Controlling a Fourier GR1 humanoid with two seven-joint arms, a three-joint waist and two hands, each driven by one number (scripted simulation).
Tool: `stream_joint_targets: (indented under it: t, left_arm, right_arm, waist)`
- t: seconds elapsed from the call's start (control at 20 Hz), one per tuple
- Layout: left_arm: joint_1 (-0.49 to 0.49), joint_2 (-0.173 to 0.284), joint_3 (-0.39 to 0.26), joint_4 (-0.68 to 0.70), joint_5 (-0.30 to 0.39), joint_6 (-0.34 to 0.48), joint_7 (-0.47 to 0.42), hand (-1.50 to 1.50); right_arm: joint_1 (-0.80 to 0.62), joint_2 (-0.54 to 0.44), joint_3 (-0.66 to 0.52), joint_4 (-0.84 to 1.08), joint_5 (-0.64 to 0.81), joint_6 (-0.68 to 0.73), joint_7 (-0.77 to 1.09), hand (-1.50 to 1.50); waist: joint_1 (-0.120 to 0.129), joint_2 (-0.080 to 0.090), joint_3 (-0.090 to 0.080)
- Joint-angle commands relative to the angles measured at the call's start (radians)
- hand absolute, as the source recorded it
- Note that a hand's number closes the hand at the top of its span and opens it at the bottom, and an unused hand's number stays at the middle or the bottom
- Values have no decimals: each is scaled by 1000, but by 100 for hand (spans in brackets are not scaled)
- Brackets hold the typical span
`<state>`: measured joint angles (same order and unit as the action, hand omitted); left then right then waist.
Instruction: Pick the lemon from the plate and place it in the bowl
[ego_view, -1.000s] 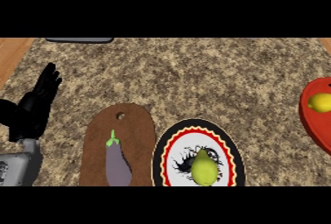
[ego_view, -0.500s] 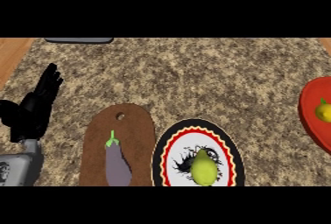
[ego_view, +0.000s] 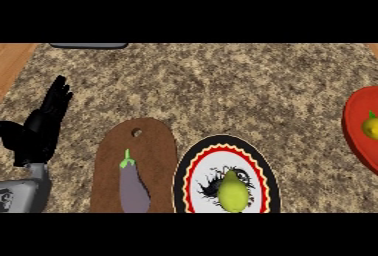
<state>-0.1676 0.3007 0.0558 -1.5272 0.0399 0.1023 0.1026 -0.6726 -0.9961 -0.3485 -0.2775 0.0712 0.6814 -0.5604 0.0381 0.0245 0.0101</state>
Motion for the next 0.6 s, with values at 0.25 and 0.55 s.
stream_joint_targets:
  t: [0.25,0.55]
  left_arm:
    - [-9,-5,4,0,-5,13,9,0]
    - [2,-7,10,3,2,8,1,0]
  right_arm:
    - [39,-59,-47,39,-90,317,-25,-150]
    - [43,-78,-93,10,-171,388,35,-150]
  waist:
    - [-13,0,8]
    - [-22,-5,9]
